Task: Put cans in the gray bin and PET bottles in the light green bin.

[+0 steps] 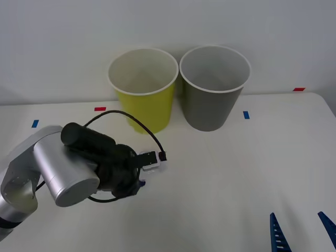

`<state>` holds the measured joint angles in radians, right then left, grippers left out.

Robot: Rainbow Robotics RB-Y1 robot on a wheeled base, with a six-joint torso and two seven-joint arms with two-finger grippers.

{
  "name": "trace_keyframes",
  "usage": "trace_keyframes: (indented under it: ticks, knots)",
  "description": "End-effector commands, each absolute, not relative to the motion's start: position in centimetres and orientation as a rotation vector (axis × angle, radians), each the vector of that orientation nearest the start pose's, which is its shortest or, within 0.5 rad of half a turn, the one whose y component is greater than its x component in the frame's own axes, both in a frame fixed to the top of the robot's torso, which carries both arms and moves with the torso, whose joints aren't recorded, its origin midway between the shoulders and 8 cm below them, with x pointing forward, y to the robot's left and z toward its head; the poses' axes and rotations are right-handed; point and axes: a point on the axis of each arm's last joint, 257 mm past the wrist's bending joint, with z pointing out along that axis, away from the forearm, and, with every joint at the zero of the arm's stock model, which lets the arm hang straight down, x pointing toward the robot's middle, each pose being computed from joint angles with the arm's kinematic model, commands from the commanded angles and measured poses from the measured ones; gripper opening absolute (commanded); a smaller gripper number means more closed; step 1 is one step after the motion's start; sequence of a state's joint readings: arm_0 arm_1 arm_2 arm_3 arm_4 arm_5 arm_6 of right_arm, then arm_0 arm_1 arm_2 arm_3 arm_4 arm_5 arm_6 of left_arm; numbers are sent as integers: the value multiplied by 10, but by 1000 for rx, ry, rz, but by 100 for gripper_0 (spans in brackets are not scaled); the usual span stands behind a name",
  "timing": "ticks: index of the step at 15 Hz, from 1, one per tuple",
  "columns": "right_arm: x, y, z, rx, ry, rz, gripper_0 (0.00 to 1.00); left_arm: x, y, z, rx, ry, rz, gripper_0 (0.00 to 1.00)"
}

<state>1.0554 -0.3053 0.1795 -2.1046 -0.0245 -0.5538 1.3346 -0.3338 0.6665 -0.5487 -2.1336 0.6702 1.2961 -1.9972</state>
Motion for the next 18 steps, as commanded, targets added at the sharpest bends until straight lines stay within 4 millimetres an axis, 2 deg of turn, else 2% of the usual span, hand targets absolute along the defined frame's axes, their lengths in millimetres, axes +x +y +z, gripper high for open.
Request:
trace_keyframes:
  ticks: [1,6,12,15,18]
  knots:
    - [238,-264,-226,34,1547,102,100,397,88,-233,1447,1915,-86,0]
    - [238,-264,-226,34,1547,102,100,388,77,-170,1213,1850,-294,0]
    - [238,-264,-226,34,1547,102,100,401,74,-112,965,1799,-485,0]
    - [238,-264,-226,34,1547,102,100,404,89,-79,920,1754,-435,0]
    - [238,-264,-226,34,1547,102,100,413,111,-35,848,1673,-398,0]
